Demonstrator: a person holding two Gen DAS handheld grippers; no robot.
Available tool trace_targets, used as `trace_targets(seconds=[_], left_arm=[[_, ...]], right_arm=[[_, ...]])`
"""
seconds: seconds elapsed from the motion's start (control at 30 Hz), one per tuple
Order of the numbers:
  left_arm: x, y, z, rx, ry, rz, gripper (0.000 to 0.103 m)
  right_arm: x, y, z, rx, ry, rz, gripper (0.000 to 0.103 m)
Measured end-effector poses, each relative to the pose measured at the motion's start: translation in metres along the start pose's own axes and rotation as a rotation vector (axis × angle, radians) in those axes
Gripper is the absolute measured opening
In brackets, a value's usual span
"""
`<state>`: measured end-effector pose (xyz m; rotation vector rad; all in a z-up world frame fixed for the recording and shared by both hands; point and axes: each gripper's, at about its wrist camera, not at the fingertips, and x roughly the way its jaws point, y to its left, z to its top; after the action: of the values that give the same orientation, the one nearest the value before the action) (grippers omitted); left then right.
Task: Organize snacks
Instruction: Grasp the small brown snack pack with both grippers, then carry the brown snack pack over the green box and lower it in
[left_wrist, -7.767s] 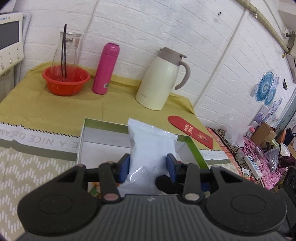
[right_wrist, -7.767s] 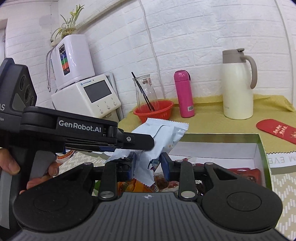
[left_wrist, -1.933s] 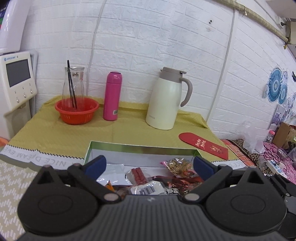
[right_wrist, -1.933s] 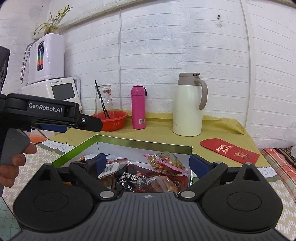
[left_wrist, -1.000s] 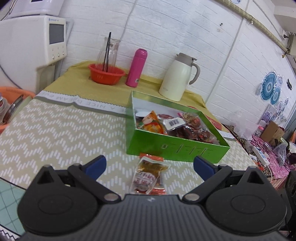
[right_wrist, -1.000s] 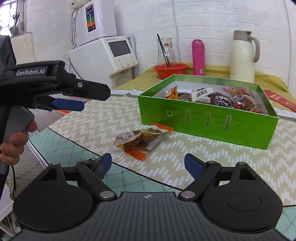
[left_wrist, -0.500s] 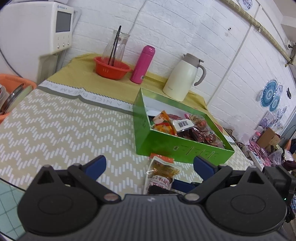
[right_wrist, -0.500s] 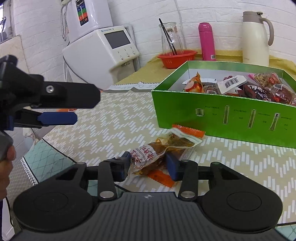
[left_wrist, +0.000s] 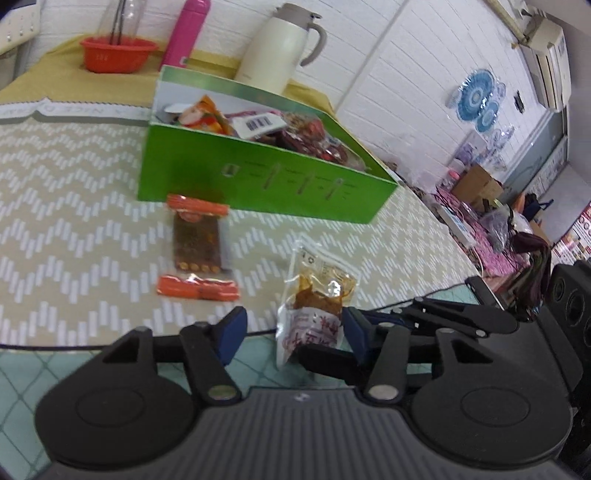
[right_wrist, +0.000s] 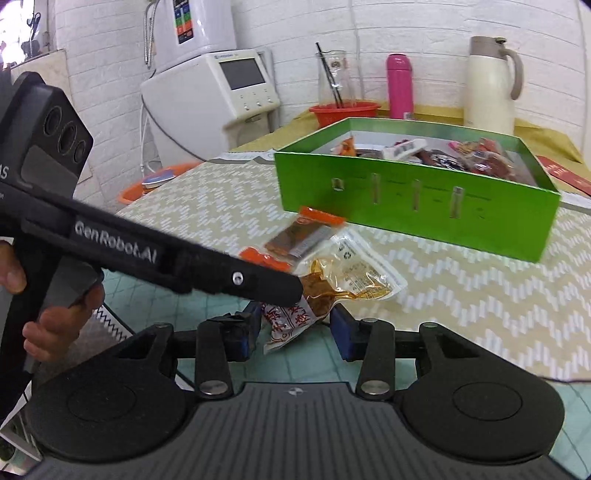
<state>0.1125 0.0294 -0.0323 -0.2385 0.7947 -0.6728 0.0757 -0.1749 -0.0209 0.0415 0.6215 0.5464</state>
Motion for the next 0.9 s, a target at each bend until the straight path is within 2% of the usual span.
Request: trace_targets(seconds=[0.4,0.47,0.57,0.7,0.9], left_arm=[[0.024,-0.013,0.008,0.006,0.060,-0.021,0.052],[0.026,-0.017,0.008,0.029,0.065,-0.004,0.041],[0.022,-0.023,0.008,0.048,0.046,0.004,0.033],[0.009,-0.031,0.019,0.077,-0.015,0.007,0.033],[-0.008,-0.040,0.059,0.116,-0.136,0.010,0.033]], right_arm=[[-0.004,-0.011,-0.008,0.036,-0.015,-0.012,0.074],[-0.003,-0.012,-0.008,0.040,-0.016,-0.010,0.073],[-0.006,-0.013,-0.007,0.047,-0.012,-0.021,0.072],[-0.015,-0.011,0.005,0.008,-0.057,-0.028,0.071],[-0.021,-0.014,0.045,-0.058,-0.167,-0.052,0.071]])
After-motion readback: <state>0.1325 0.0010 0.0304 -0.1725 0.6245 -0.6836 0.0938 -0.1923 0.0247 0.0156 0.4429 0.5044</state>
